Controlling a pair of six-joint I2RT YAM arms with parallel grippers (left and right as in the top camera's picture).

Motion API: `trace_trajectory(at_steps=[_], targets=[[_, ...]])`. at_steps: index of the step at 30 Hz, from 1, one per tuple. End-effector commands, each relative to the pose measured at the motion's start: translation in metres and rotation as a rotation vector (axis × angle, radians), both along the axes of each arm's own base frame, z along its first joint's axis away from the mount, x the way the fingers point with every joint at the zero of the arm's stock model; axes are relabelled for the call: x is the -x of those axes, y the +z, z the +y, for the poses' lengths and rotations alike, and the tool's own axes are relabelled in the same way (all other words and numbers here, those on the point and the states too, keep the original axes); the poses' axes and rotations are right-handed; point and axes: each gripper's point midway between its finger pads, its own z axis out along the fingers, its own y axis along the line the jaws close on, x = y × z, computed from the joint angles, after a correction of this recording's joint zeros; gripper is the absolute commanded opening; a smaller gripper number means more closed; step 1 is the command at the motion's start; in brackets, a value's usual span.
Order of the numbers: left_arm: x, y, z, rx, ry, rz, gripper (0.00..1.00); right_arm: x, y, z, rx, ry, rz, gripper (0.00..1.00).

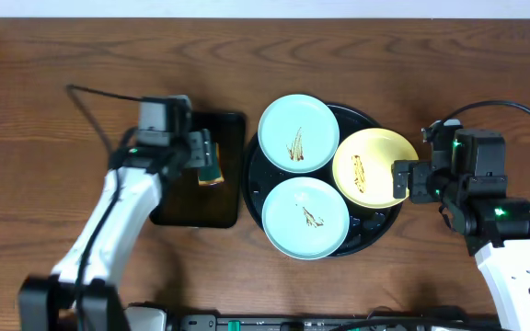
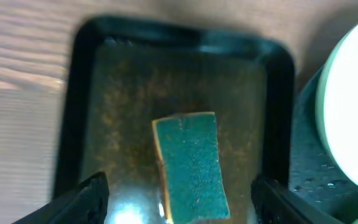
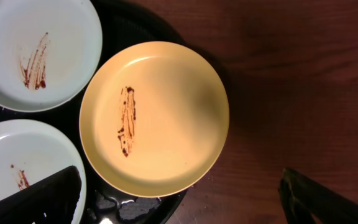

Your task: Clean dirty plates on tray and stack at the side

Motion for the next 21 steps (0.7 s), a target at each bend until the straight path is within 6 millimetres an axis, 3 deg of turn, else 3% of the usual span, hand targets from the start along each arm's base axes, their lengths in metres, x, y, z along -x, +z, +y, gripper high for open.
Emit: trace_trajectory(at_steps=[1,6,10,14,17,21], targets=[[-0.004,-0.019,-0.001,-0.068,0.009,0.041,0.74,-0.004,0.010,-0.004,0.013,-0.008,-0.026,0.99],[0.001,-0.055,-0.008,-0.102,-0.014,0.129,0.71,-0.003,0.010,-0.005,0.013,-0.008,-0.024,0.99],[0.002,-0.071,-0.012,-0.102,-0.011,0.164,0.68,-0.003,0.010,-0.005,0.013,-0.008,-0.024,0.99],[0.001,-0.077,-0.013,-0.090,0.014,0.172,0.61,-0.003,0.010,-0.005,0.013,-0.008,-0.023,0.99],[0.001,-0.076,-0.015,-0.071,0.031,0.170,0.46,-0.003,0.010,-0.005,0.013,-0.008,-0.023,0.99],[0.007,-0.081,-0.017,-0.038,0.062,0.194,0.45,-0.003,0.010,-0.005,0.013,-0.008,-0.022,0.99]])
